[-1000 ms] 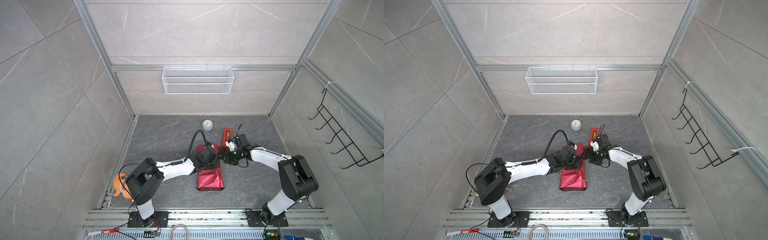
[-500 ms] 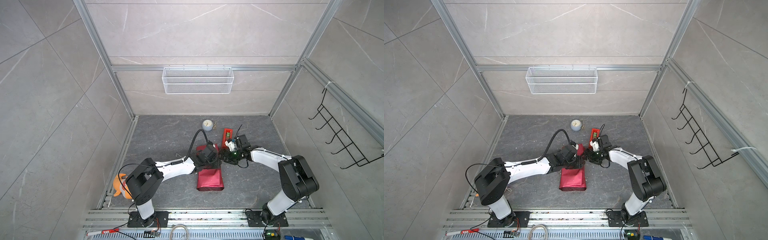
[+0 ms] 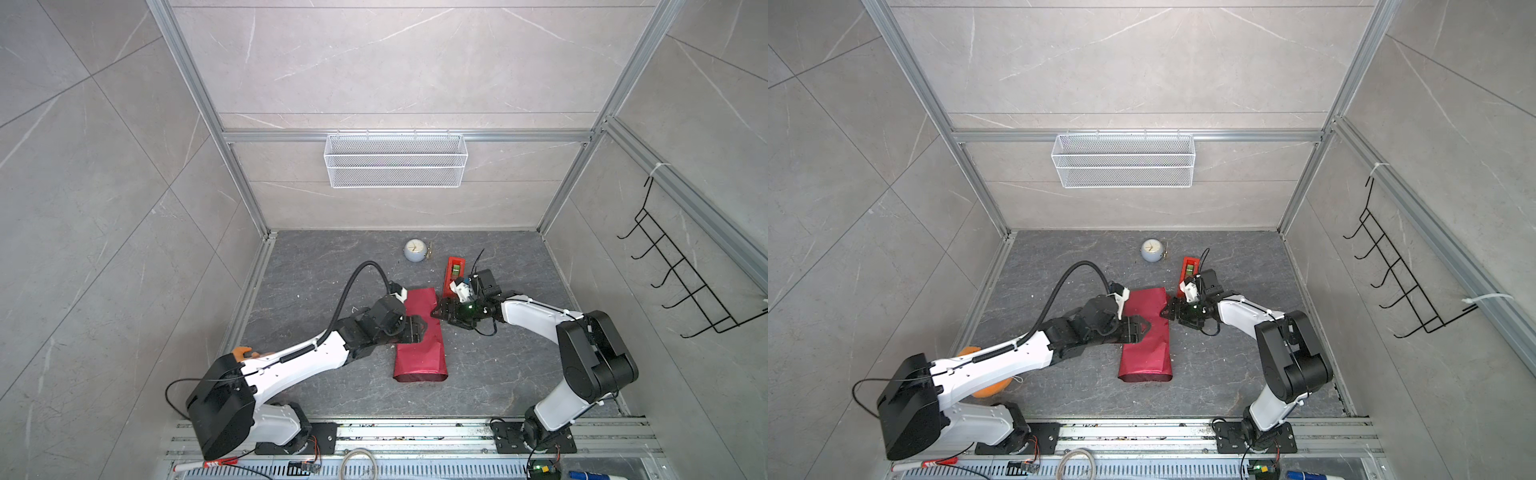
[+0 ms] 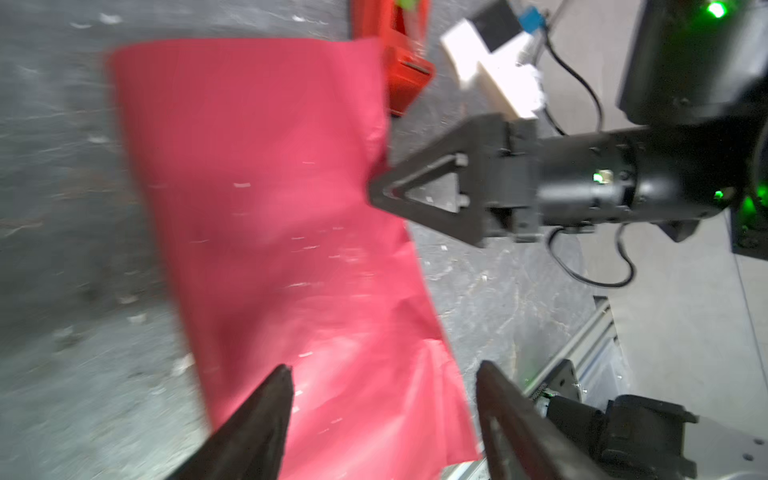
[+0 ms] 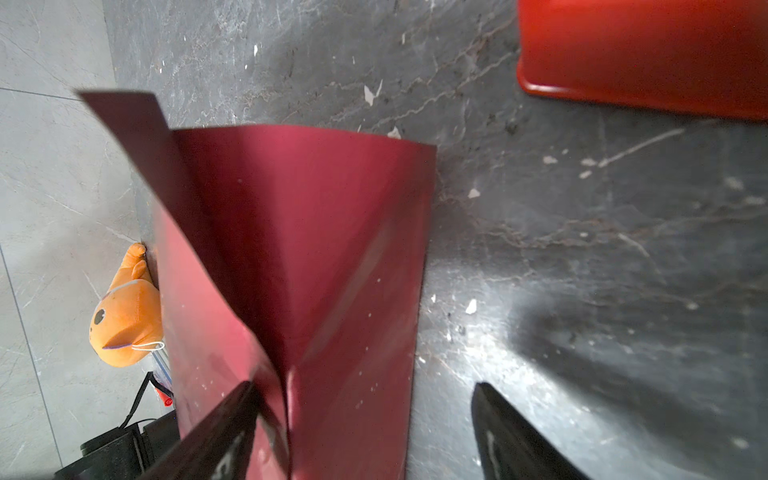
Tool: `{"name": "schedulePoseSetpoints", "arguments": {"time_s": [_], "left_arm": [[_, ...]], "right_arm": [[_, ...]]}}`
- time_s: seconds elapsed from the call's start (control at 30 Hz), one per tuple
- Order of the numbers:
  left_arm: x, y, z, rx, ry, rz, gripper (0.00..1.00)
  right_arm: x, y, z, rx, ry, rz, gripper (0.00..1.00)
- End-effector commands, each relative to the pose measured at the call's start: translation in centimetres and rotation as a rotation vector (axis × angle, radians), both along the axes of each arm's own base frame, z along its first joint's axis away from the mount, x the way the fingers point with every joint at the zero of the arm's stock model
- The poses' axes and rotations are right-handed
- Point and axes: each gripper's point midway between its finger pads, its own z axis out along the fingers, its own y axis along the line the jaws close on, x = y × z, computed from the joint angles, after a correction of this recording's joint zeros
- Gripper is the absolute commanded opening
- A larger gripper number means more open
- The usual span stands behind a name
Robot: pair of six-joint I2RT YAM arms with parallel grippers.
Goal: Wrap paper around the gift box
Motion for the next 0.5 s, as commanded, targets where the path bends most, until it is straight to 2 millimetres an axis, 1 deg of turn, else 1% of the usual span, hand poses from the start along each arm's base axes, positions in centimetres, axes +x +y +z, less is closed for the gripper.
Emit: {"name": "schedulePoseSetpoints", "arguments": {"time_s": [0.0,0.07,0.17,0.27,0.37,0.47], "left_arm": [[1.1,3.5,-3.2,0.102,0.061,0.034,0.79],[1.0,3.4,-4.2,0.127,0.091,-0.004,0.84],[1.0,2.6,-5.5,0.149,0.121,-0.059,0.89],[1.2,1.8,-6.8,0.164,0.15,-0.087,0.89],[1.8,1.8,-7.9,0.197,0.149,-0.086,0.89],[1.8,1.7,-8.7,0.208,0.165,-0.095,0.89]], "right_arm": [[-2.8,-2.4,-4.0,-0.152,0.121,-0.007,0.82],[-2.6,-2.4,-3.9,-0.153,0.115,-0.007,0.82],[-2.6,-2.3,-3.9,-0.15,0.118,-0.008,0.82],[-2.4,-2.2,-3.6,-0.145,0.113,-0.008,0.82],[-2.3,-2.1,-3.2,-0.137,0.104,-0.009,0.82],[-2.1,-1.9,-2.7,-0.125,0.097,-0.005,0.82]]}}
